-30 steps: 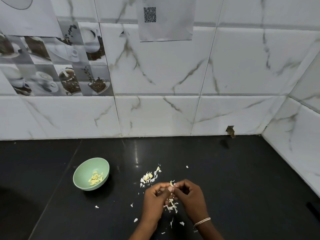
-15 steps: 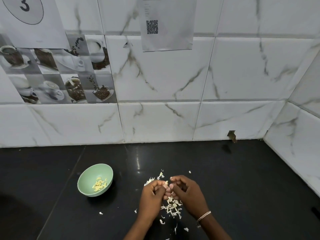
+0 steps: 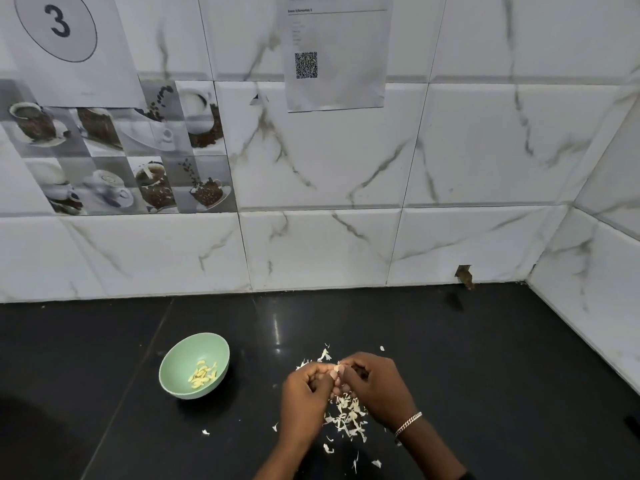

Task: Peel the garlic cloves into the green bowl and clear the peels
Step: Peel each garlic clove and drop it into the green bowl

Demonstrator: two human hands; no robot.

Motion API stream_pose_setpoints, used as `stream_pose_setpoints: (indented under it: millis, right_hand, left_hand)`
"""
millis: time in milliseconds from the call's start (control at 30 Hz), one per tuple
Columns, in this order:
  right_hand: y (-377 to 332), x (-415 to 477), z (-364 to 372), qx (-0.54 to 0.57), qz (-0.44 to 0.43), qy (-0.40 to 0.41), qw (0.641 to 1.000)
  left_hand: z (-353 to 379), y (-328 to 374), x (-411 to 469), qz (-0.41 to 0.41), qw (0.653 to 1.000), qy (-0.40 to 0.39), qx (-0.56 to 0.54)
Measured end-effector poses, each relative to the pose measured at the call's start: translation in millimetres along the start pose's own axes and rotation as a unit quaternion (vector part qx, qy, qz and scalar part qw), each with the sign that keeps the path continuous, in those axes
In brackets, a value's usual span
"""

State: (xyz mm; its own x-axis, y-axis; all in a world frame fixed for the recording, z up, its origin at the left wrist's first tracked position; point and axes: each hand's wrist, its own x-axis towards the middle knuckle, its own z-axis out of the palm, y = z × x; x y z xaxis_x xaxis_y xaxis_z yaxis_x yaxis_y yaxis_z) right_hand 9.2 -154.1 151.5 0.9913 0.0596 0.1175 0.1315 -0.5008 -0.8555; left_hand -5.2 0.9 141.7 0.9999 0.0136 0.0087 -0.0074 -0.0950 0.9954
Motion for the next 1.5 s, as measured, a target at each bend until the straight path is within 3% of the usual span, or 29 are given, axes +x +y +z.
stream_pose_setpoints:
  millis: [500,867,1200,1500]
  right_hand:
    - [0.7,3.7,16.9,-0.011,0.024,0.099,0.995]
    - [-3.0,4.6,23.8,0.026,0.055,0.125,0.990]
    - [-8.8,4.3,21.1,0.098,0.068,0.133,0.984]
    - [-4.1,11.1,16.9,0.156,0.074,0.097,0.980]
  left_hand:
    - [4.1,11.8,-2.6,0.028,0.994,0.058,0.089]
    - [3.8,14.2,4.1,0.025,0.993,0.049,0.105]
    - [7.0,9.1,12.5,-0.028,0.999,0.006,-0.018]
    - [10.5,-1.0,19.5,-0.106,0.982,0.010,-0.158]
